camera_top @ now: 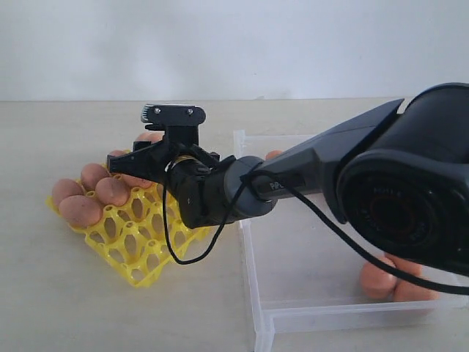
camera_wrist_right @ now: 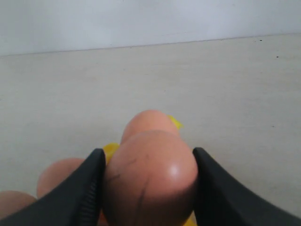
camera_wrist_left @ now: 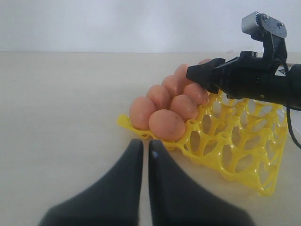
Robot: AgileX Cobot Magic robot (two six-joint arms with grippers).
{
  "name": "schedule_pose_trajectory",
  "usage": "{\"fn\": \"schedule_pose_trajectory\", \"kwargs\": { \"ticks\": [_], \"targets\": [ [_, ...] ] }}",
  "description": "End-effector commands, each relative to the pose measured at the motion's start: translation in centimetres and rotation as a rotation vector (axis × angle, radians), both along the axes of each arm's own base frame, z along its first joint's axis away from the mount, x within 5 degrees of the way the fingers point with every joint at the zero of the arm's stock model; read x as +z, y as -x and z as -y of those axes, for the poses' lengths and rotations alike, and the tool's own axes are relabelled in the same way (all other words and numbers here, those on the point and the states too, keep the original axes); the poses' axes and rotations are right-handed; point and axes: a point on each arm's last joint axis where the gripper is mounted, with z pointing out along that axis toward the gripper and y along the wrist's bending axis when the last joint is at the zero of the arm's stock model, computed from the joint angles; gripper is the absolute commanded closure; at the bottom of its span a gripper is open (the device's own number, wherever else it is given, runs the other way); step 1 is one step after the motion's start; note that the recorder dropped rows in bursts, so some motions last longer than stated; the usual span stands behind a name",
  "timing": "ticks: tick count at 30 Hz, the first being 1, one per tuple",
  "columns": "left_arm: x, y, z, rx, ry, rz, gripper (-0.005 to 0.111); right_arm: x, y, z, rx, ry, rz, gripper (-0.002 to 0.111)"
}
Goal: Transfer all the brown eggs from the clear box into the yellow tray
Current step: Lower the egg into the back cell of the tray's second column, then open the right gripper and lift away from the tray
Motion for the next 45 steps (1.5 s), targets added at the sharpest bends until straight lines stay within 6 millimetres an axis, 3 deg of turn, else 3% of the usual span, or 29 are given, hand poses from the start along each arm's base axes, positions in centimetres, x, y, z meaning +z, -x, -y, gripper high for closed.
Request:
{"fn": "schedule_pose_trajectory", "kwargs": {
  "ticks": [1, 7, 13, 18, 23, 25, 26, 31, 34, 37, 42, 45],
  "targets": [
    [0.0, 0.0, 0.0, -0.005, 0.004, 0.003, 0.103, -0.1, 0.0, 0.0, 0.015, 0.017, -0.008, 0.061],
    [0.0, 0.0, 0.0, -0.005, 0.004, 0.003, 0.103, 0.1, 0.0, 0.0, 0.014, 0.013, -0.002, 0.058],
    [0.0, 0.0, 0.0, -0.005, 0.004, 0.003, 0.103, 3.6, -0.2, 0.0, 0.019, 0.039, 0.120, 0.058],
    [0.0, 0.0, 0.0, -0.005, 0.004, 0.003, 0.103, 3.8, -0.2, 0.0, 0.021, 0.048, 0.124, 0.058],
    [0.0, 0.0, 0.0, -0.005, 0.004, 0.003, 0.103, 6.5, 0.2, -0.1, 0.048, 0.027, 0.121, 0.060],
    [0.0, 0.0, 0.0, -0.005, 0.004, 0.003, 0.103, 8.7, 1.1, -0.3, 0.136, 0.070, 0.038, 0.083],
    [0.0, 0.0, 0.0, -0.005, 0.004, 0.003, 0.103, 10.2, 2.0, -0.4, 0.223, 0.144, -0.001, 0.108],
    [0.0, 0.0, 0.0, -0.005, 0.004, 0.003, 0.103, 14.2, 4.7, 0.1, 0.449, 0.333, -0.048, 0.109],
    [0.0, 0.0, 0.0, -0.005, 0.004, 0.003, 0.103, 17.0, 7.5, 0.3, 0.598, 0.432, -0.072, 0.109],
    [0.0, 0.0, 0.0, -0.005, 0.004, 0.003, 0.103, 18.3, 10.5, 0.9, 0.655, 0.531, -0.046, 0.109],
    [0.0, 0.0, 0.0, -0.005, 0.004, 0.003, 0.103, 17.8, 16.2, 4.4, 0.616, 0.661, -0.108, 0.109],
    [0.0, 0.0, 0.0, -0.005, 0.004, 0.003, 0.103, 16.6, 18.3, 8.1, 0.505, 0.780, -0.211, 0.109]
  ]
}}
